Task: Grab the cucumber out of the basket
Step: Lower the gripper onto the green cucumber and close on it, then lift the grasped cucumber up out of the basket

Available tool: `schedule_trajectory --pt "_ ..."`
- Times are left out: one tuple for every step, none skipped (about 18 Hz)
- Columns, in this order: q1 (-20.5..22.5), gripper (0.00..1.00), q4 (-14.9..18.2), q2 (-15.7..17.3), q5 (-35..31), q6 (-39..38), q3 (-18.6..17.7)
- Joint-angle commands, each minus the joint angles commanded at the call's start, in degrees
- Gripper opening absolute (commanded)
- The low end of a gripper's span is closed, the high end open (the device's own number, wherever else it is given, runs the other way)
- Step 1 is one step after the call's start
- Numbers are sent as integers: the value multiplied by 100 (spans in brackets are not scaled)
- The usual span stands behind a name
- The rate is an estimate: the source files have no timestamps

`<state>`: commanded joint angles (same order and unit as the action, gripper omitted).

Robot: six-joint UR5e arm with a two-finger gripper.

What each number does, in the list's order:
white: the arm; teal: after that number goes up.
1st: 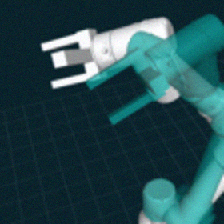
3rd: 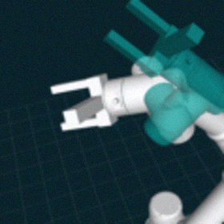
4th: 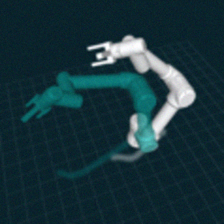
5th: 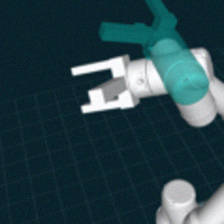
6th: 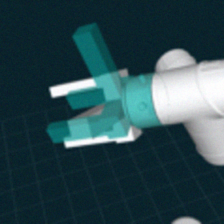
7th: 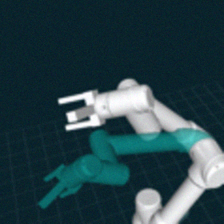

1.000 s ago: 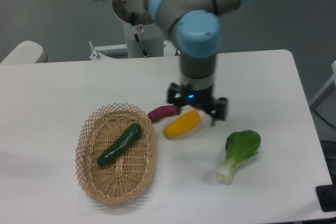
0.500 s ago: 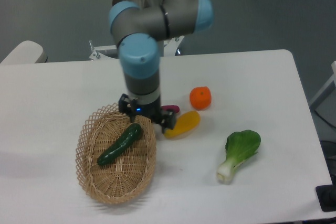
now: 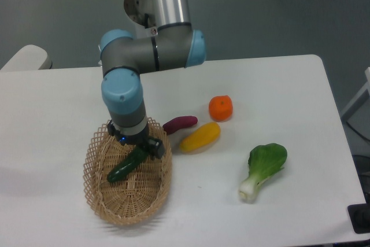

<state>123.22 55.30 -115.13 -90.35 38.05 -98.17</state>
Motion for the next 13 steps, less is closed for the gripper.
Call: schedule_trajectory --pt "-9 100 -80 -70 -9 0 -17" --pt "-26 100 -115 -123 -26 0 -26" --pt "-61 100 -115 -167 -35 9 -26" --pt "-70 100 -142 -202 -35 18 -18" --pt "-79 100 -159 -229 -35 26 -18" --pt "-79 100 -168 -264 -44 27 -18" --pt "-79 100 -186 -290 -44 27 -18" --pt "-79 100 -195 -299 -44 35 -26" --pt "-79 100 -186 -317 -44 35 -18" --pt "-79 98 -195 -334 -53 35 -18" --pt "-88 87 -195 -335 -53 44 -18" --pt "-79 66 -195 -335 -53 44 -9" --pt "-79 47 -186 -335 -53 53 0"
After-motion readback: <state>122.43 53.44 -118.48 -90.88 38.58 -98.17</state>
